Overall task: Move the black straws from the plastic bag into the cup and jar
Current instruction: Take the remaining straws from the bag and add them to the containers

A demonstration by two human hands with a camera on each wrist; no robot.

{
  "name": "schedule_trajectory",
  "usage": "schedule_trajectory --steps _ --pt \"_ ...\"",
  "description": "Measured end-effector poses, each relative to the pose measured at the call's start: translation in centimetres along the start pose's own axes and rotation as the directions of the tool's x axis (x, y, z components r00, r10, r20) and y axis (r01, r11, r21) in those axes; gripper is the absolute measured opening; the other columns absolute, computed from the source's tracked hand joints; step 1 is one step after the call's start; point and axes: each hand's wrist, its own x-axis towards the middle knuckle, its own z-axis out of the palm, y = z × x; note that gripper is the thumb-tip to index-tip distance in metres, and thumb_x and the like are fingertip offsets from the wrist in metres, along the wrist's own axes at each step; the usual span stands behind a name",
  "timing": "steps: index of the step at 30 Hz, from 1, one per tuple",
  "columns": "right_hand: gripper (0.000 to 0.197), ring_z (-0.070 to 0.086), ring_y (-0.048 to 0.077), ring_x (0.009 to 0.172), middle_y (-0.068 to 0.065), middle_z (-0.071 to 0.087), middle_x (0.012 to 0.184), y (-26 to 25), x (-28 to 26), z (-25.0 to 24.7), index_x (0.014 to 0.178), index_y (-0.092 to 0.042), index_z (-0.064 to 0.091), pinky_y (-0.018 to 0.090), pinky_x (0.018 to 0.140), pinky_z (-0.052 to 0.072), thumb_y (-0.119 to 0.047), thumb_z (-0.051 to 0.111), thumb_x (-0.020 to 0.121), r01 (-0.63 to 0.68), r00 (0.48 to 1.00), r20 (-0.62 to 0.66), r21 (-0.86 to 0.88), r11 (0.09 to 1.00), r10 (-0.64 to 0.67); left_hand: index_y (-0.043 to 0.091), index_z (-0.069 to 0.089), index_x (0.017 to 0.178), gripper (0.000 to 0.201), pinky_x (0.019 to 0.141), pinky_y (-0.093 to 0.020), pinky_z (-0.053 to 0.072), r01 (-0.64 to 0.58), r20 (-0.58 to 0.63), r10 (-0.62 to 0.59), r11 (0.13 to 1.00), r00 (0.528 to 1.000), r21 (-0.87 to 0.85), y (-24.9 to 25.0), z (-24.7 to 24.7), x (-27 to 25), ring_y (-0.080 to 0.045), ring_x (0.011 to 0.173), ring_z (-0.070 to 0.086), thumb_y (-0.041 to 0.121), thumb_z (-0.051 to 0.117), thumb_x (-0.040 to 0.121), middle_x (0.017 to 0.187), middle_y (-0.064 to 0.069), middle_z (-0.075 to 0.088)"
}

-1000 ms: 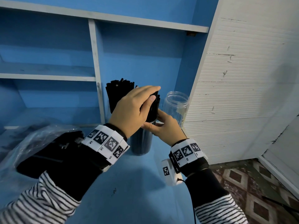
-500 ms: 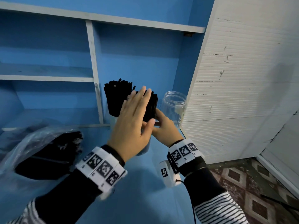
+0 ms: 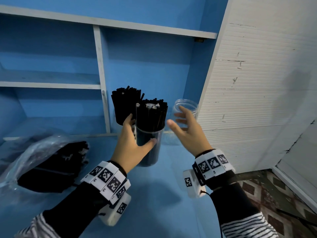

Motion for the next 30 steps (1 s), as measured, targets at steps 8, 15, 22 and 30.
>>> schedule_trajectory --steps 8,15,22,30 --pt "0.101 0.029 0.022 0.140 0.009 0.031 0.151 3.2 4.5 -3.6 0.149 -0.008 0.023 0.037 0.116 0.027 -0.054 0.074 0.074 -0.166 0.960 -0.262 -0.259 0.952 0.097 0.023 0.034 0.142 0.083 0.097 -0.020 0.038 0.061 0.036 -0.061 0.998 0.997 0.010 0.6 2.2 2.0 -0.001 0.113 0.048 0.028 0.082 0.074 0.128 0.012 0.052" --pt "0.103 0.040 0.027 0.133 0.013 0.040 0.145 5.4 6.9 -1.9 0.146 -0.007 0.023 0.030 0.106 0.033 -0.051 0.078 0.071 -0.238 0.960 -0.207 -0.260 0.936 0.186 0.017 0.036 0.138 0.075 0.097 -0.020 0.035 0.034 -0.019 -0.033 0.996 0.999 0.083 0.1 5.1 5.3 -0.012 0.120 0.050 0.027 0.079 0.077 0.128 0.007 0.051" --pt "0.093 0.050 0.022 0.122 0.006 0.051 0.134 6.4 6.8 -2.3 0.138 -0.011 0.036 0.023 0.092 0.037 -0.053 0.079 0.068 -0.222 0.960 -0.226 -0.247 0.943 0.167 0.015 0.033 0.140 0.079 0.100 -0.029 0.040 0.087 -0.043 -0.083 0.989 0.996 0.119 -0.8 6.4 7.9 -0.022 0.124 0.051 0.030 0.078 0.078 0.138 -0.004 0.049" --pt "0.085 0.053 0.019 0.112 0.003 0.056 0.122 6.2 5.7 -3.2 0.128 -0.010 0.047 0.030 0.092 0.046 -0.060 0.077 0.066 -0.241 0.950 -0.259 -0.256 0.936 0.174 0.012 0.025 0.146 0.087 0.103 -0.034 0.042 0.119 -0.023 -0.117 0.981 0.993 0.156 -0.6 6.5 8.3 -0.024 0.128 0.049 0.032 0.076 0.080 0.144 -0.007 0.044"
